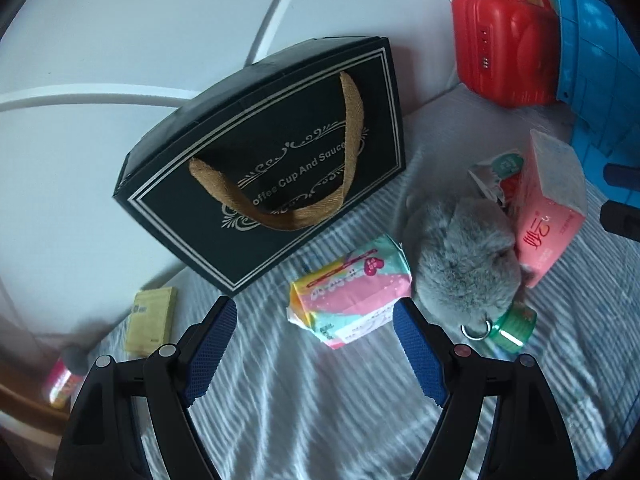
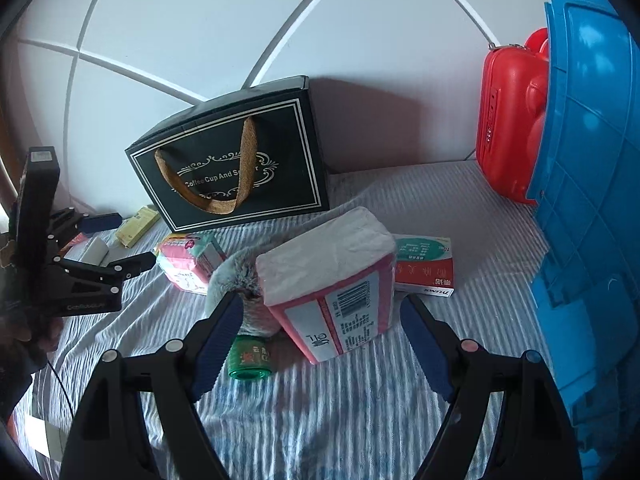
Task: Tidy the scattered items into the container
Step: 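Grasp the pink Kotex pad pack with the left gripper while the right grasps the pink tissue pack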
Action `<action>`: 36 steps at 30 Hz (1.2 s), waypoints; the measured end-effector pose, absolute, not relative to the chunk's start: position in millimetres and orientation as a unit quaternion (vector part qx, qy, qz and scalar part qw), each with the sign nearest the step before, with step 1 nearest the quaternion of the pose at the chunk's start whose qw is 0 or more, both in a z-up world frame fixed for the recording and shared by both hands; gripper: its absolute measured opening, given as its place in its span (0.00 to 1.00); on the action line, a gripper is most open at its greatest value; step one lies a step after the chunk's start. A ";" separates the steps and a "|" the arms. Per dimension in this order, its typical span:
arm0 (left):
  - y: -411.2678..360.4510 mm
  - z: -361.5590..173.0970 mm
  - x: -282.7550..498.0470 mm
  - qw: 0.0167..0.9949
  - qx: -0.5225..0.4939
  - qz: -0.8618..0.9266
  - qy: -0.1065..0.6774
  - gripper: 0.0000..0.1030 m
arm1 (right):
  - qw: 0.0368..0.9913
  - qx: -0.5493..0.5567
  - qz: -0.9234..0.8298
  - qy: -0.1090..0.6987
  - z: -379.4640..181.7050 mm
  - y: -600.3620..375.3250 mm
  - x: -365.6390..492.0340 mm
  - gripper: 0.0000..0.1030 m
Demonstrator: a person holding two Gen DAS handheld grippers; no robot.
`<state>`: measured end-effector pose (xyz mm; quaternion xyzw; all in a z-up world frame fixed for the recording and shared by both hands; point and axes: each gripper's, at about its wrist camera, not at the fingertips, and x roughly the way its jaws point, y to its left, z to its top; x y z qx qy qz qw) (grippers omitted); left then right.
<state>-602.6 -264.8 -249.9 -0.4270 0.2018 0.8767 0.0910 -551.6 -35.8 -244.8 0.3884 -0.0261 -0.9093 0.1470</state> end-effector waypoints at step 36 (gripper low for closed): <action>-242.3 -292.5 -596.9 0.213 -0.485 0.828 0.185 0.64 | -0.009 0.469 -0.879 -0.084 -280.5 -59.2 -610.3 0.93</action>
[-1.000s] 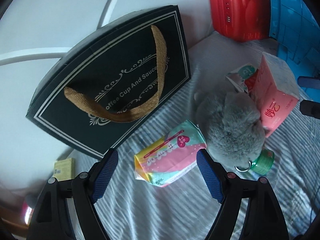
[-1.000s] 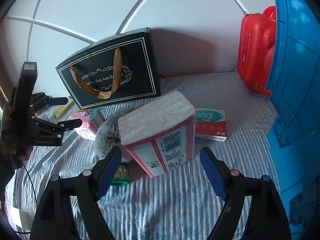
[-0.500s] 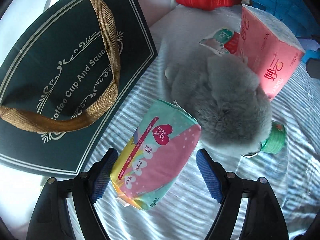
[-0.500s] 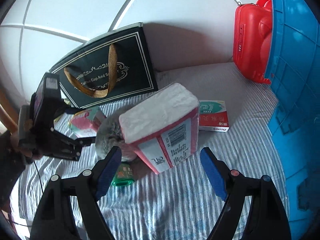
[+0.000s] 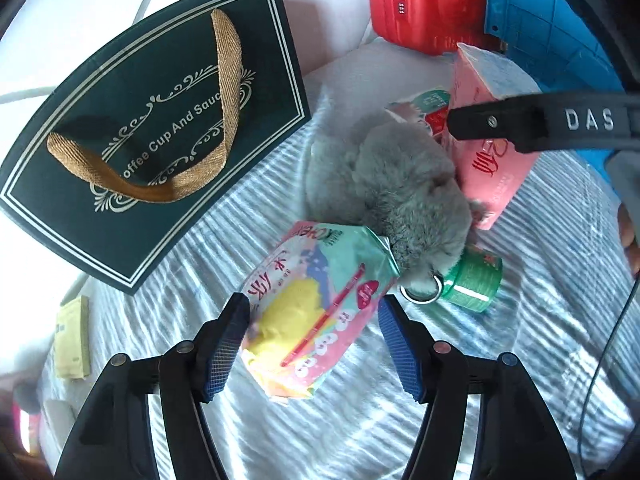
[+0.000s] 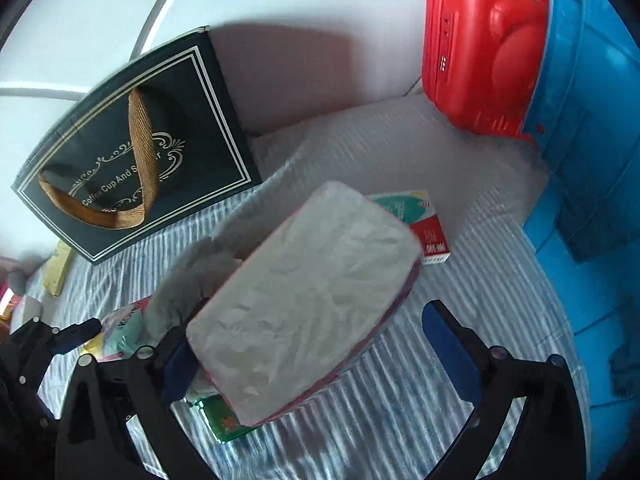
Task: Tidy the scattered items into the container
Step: 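Grasp the pink Kotex pad pack with the left gripper while the right grasps the pink tissue pack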
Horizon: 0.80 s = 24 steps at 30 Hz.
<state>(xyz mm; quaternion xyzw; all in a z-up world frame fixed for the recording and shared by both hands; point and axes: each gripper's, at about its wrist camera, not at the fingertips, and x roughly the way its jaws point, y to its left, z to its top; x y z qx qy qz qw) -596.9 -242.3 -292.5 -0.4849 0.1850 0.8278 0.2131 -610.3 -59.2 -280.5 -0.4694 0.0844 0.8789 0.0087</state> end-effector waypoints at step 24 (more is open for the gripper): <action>-233.8 -268.6 -532.7 0.238 -0.479 0.818 0.212 0.96 | -0.143 -0.468 0.871 0.044 -244.0 -27.7 -480.5 0.62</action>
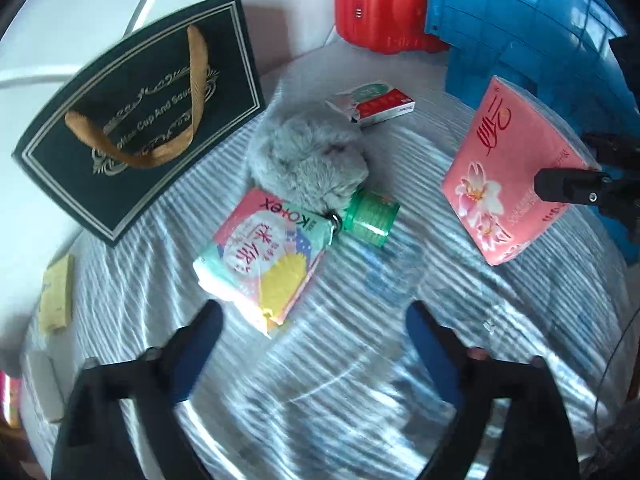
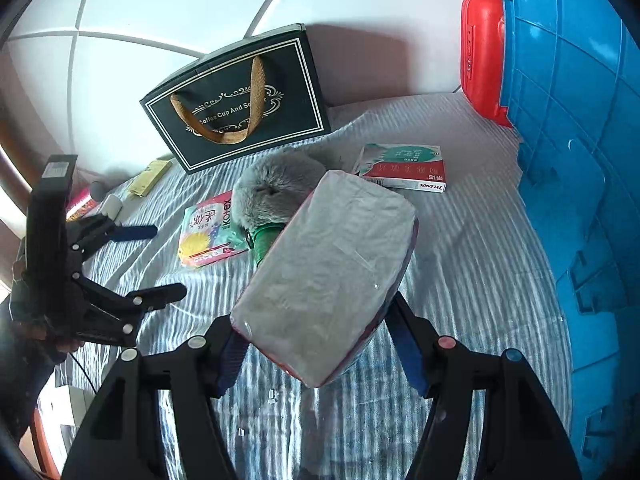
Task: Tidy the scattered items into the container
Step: 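Grasp the pink Kotex pad pack with the left gripper while the right grasps the pink tissue pack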
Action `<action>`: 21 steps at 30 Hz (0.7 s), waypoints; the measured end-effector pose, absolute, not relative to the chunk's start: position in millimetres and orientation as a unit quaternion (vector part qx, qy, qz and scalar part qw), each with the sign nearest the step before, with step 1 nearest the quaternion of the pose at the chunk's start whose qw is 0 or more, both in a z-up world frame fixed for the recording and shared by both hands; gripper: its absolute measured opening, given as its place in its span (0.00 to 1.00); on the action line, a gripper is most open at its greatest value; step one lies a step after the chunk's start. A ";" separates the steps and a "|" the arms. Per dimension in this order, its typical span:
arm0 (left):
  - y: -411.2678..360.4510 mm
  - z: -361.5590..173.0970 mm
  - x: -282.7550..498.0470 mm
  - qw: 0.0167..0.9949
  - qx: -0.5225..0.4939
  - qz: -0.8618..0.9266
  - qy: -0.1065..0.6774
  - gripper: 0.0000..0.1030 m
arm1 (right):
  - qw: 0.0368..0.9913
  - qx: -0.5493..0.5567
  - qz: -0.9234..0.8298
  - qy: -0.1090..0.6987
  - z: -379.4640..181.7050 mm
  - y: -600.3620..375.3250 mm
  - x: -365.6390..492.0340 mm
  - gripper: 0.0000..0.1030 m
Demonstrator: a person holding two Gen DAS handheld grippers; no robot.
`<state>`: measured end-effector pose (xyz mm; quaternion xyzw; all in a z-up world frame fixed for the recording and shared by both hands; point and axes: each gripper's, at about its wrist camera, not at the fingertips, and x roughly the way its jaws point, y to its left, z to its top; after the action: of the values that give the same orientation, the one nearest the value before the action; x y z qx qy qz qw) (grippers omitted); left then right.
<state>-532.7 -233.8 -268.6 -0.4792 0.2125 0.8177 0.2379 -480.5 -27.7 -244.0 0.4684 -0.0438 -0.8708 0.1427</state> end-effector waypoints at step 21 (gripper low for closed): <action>-222.8 -340.4 -609.7 0.312 -0.522 0.735 0.298 0.89 | 0.149 0.458 -0.875 -0.052 -239.1 -39.5 -488.4 0.62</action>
<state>-609.7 -222.8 -340.4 -0.5225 0.2982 0.7354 0.3119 -488.4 -39.5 -239.1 0.4578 -0.0521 -0.8750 0.1486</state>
